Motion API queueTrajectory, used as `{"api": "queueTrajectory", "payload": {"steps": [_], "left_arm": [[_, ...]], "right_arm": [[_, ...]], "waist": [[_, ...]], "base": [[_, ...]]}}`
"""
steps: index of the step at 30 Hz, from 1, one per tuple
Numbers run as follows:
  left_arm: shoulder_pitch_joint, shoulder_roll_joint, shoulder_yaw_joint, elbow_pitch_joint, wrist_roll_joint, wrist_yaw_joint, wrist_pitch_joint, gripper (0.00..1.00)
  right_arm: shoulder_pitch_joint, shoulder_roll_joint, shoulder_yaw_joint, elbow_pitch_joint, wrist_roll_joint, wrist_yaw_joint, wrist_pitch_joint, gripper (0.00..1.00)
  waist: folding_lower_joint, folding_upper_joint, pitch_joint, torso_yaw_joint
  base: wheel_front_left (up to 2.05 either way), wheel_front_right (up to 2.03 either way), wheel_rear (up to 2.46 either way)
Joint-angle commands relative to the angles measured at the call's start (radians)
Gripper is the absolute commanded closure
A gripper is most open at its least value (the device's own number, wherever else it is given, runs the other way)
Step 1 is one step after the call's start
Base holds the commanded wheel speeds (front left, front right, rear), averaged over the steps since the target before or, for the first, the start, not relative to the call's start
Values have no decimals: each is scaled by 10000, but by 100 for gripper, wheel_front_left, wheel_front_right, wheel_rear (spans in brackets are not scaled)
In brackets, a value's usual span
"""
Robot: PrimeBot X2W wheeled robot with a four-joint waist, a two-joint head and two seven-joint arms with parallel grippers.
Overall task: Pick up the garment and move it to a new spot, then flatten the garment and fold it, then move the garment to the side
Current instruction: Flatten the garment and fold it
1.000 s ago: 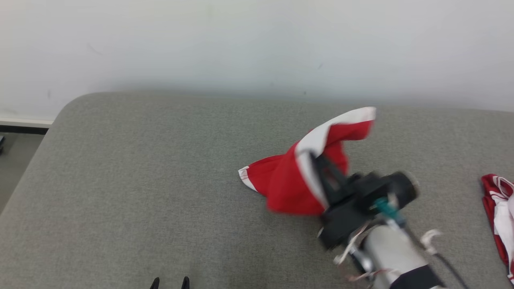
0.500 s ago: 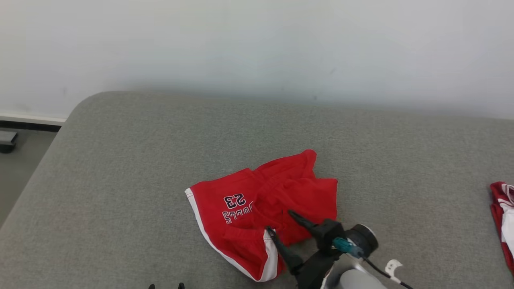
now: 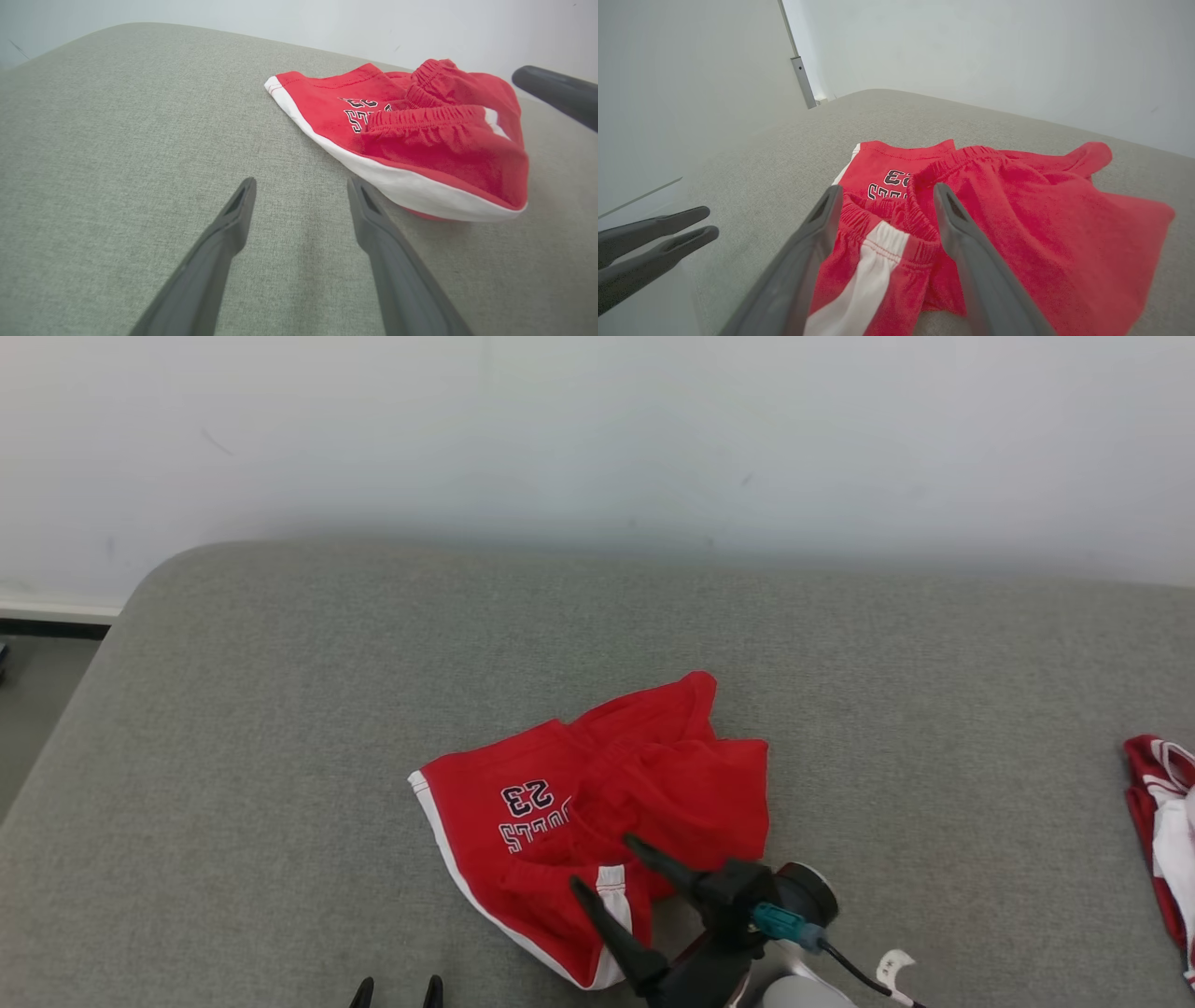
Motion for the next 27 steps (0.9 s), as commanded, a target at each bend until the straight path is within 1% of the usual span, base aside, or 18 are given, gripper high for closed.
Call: {"api": "queueTrajectory", "payload": {"steps": [1,2,3,4,6,8,9,12,14,15,16,17,18,19,23,27], "left_arm": [[-24,8,-14,54,-51,24,-30,0],[-24,8,-14,54,-51,24,-30,0],[-19,8,-12,106,-56,52,-30,0],[-19,8,-12,106,-56,52,-30,0],[-7,8,-24,152,-76,58,-30,0],[0,9,-30,178,-104,69,-30,0],[18,6,-40,193,-152,84,-30,0],[20,8,-65,209,-206,95,-30,0],[47,6,-52,212,-253,138,-30,0],[59,5,-58,206,-272,156,-30,0],[73,6,-58,196,-297,159,-30,0],[87,8,-55,180,-309,175,-30,0],[98,6,-56,164,-305,175,-30,0],[98,6,-62,153,-309,186,-30,0],[90,8,-28,99,-317,186,-30,0],[171,8,50,45,-325,224,-30,0]], "right_arm": [[-270,-72,600,-30,394,-28,-34,0],[-270,-72,600,-30,394,-28,-34,0],[-569,-178,1253,-30,781,-27,-30,0],[-569,-178,1253,-30,781,-27,-30,0],[-898,-275,1810,57,1145,-27,7,0],[-1222,-373,2146,281,1415,-27,131,0],[-1461,-438,2379,672,1650,-27,440,0],[-1735,-428,2733,1199,1977,-27,1111,0],[-1893,-476,3022,1375,2194,-27,1488,4],[-1922,-518,3193,1423,2343,-27,1697,13],[-1956,-574,3321,1448,2452,-27,1851,29],[-2021,-654,3458,1451,2548,-28,1958,60],[-2095,-708,3538,1428,2664,-27,1953,78],[-2138,-753,3612,1424,2782,-28,1942,100],[-2219,-900,3490,1529,3135,-27,1523,100],[-2114,-1126,2847,1760,3641,-28,736,100]], "waist": [[0,0,87,187],[0,0,87,187],[0,0,114,320],[0,0,114,320],[0,0,126,465],[0,0,144,615],[0,0,155,743],[0,0,168,865],[0,0,171,894],[0,0,173,897],[0,0,173,888],[0,0,169,871],[0,0,163,847],[0,0,153,814],[0,0,69,590],[0,0,-108,276]], "base": [[0,0,0],[0,0,0],[0,0,0],[0,0,0],[0,0,0],[0,0,0],[0,0,0],[0,0,0],[0,0,0],[0,0,0],[0,0,0],[0,0,0],[0,0,0],[0,0,0],[0,0,0],[0,0,0]]}}
